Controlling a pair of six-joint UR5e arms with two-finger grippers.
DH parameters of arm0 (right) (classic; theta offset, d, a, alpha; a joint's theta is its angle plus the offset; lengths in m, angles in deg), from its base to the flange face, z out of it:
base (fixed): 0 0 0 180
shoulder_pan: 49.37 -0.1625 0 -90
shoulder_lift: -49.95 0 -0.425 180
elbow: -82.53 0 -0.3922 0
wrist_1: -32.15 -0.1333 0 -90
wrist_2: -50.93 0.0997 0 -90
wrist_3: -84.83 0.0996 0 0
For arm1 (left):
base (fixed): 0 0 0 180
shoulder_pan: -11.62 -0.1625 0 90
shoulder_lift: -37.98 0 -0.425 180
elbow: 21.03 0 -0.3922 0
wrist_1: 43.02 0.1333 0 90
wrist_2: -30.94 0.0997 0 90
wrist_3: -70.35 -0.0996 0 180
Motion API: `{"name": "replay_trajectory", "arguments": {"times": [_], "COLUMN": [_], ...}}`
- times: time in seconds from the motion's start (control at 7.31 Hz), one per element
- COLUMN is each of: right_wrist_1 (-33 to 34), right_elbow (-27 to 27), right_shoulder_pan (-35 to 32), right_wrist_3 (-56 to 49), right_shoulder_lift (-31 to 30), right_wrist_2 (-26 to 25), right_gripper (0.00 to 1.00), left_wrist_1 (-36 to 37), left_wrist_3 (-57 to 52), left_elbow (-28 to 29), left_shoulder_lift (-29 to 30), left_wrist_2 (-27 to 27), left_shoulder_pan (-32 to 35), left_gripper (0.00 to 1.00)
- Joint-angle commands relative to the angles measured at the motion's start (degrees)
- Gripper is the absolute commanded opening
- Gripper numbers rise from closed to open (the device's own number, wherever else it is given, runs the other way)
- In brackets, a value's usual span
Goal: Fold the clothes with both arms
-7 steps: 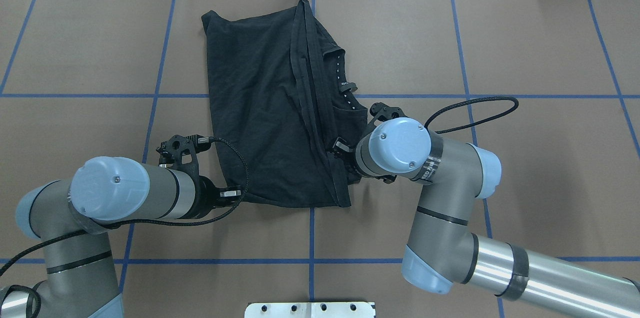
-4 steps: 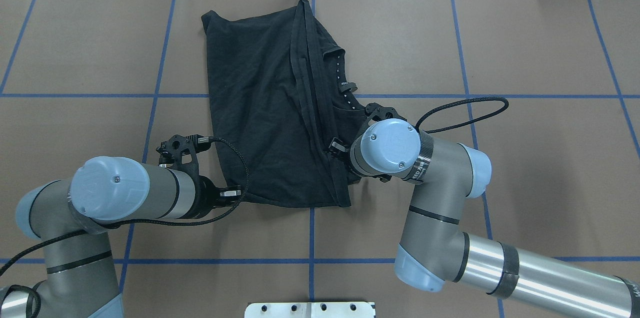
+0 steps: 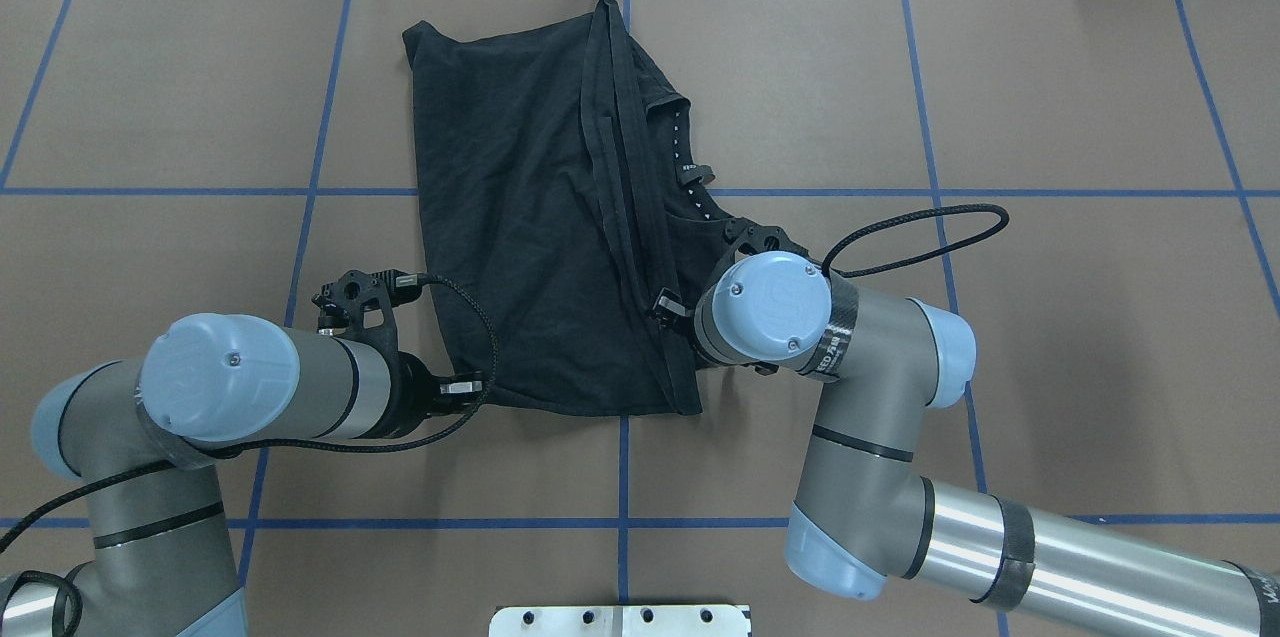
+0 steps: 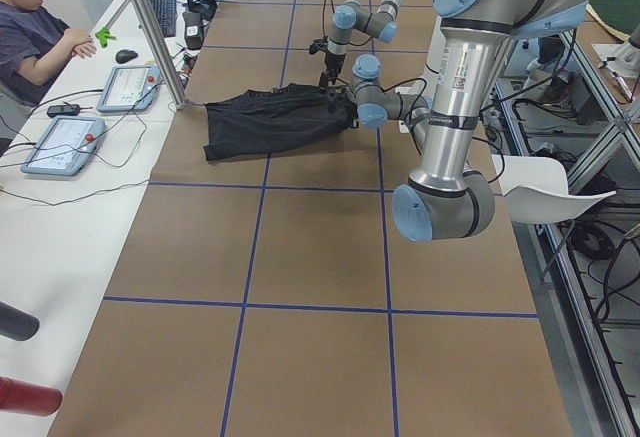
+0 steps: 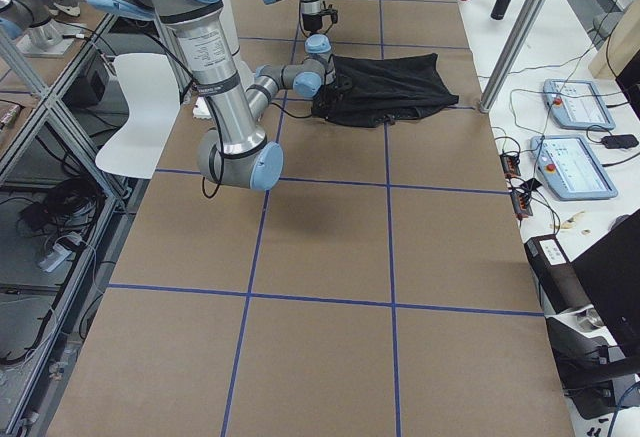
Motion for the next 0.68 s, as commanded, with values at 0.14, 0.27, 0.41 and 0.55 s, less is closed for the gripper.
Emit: {"name": "replay_trajectory", "arguments": {"times": [0.14, 0.27, 0.41, 0.55], "right_wrist_1": [0.4, 0.4, 0.4, 0.4], "right_elbow": [0.0, 0.0, 0.2, 0.2], "right_shoulder_pan": [0.5, 0.7, 0.8, 0.9], "right_wrist_3": [0.0, -0.1, -0.1, -0.1], "right_shoulder_lift": [-0.1, -0.1, -0.1, -0.1], "right_wrist_2": [-0.1, -0.1, -0.1, -0.1], "right_gripper": [0.85, 0.85, 0.85, 0.82], "left_wrist_1": [0.0, 0.0, 0.0, 0.0], "left_wrist_3": [0.0, 0.0, 0.0, 0.0], "left_elbow": [0.0, 0.0, 0.0, 0.0], "left_shoulder_lift": [-0.1, -0.1, -0.1, -0.1], "left_wrist_2": [0.0, 0.0, 0.0, -0.1], "left_shoulder_pan": [0.0, 0.0, 0.0, 0.0], "left_gripper": [0.00, 0.00, 0.00, 0.00]}}
